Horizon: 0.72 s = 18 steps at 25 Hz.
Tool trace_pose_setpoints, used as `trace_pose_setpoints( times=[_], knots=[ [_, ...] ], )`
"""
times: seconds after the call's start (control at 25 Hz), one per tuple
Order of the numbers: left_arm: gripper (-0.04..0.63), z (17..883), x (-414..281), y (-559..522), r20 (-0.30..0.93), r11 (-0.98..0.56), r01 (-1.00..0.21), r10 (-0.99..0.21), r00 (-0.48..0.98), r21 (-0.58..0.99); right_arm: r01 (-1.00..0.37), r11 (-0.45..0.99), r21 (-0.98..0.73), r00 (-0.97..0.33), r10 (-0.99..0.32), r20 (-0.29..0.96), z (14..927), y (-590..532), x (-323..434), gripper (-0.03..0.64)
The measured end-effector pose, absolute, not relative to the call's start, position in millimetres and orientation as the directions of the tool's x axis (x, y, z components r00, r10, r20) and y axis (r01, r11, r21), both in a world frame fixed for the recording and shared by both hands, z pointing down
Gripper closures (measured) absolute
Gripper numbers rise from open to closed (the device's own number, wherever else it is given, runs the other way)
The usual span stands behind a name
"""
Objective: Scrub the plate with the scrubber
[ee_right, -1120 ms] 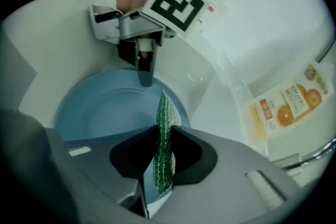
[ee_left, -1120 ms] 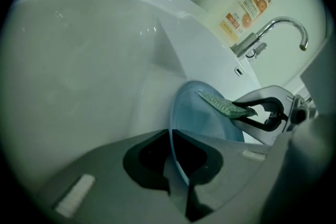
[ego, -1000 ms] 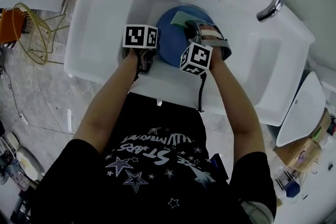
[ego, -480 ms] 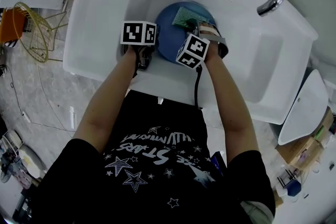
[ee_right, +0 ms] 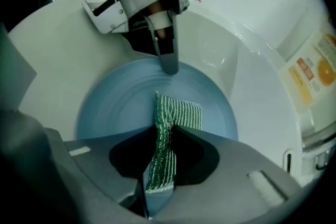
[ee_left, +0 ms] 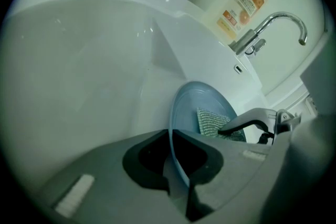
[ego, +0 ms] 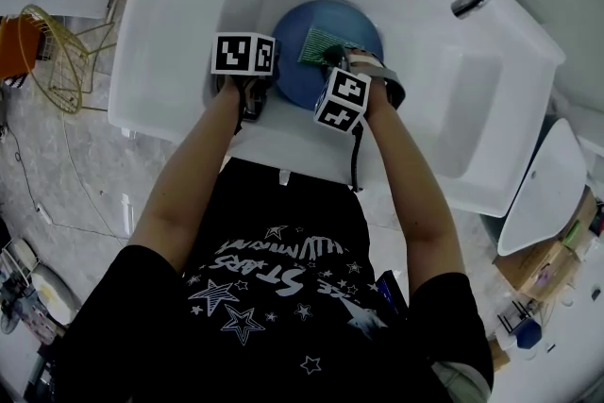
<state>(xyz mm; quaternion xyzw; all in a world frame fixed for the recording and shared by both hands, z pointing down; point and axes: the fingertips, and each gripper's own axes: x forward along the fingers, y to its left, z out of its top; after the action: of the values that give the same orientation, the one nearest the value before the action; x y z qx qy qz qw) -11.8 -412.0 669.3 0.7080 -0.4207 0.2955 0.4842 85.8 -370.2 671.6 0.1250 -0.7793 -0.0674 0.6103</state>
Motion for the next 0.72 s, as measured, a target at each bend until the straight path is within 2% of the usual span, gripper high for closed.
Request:
trace_pose_setpoints(
  times=[0.36,0.72],
  knots=[
    [0.558,667,-12,-412,0.830,-0.189,-0.886,-0.312,0.463,0.423,-0.026,0.994,0.110,-0.278,-0.112,0.954,664,-315,75,0.502],
    [0.557,668,-11,-412,0.835,-0.202,-0.891,-0.312,0.453,0.407,-0.033,0.999,-0.039,-0.312,0.027,0.950,659,-290,79,0.502]
  ],
)
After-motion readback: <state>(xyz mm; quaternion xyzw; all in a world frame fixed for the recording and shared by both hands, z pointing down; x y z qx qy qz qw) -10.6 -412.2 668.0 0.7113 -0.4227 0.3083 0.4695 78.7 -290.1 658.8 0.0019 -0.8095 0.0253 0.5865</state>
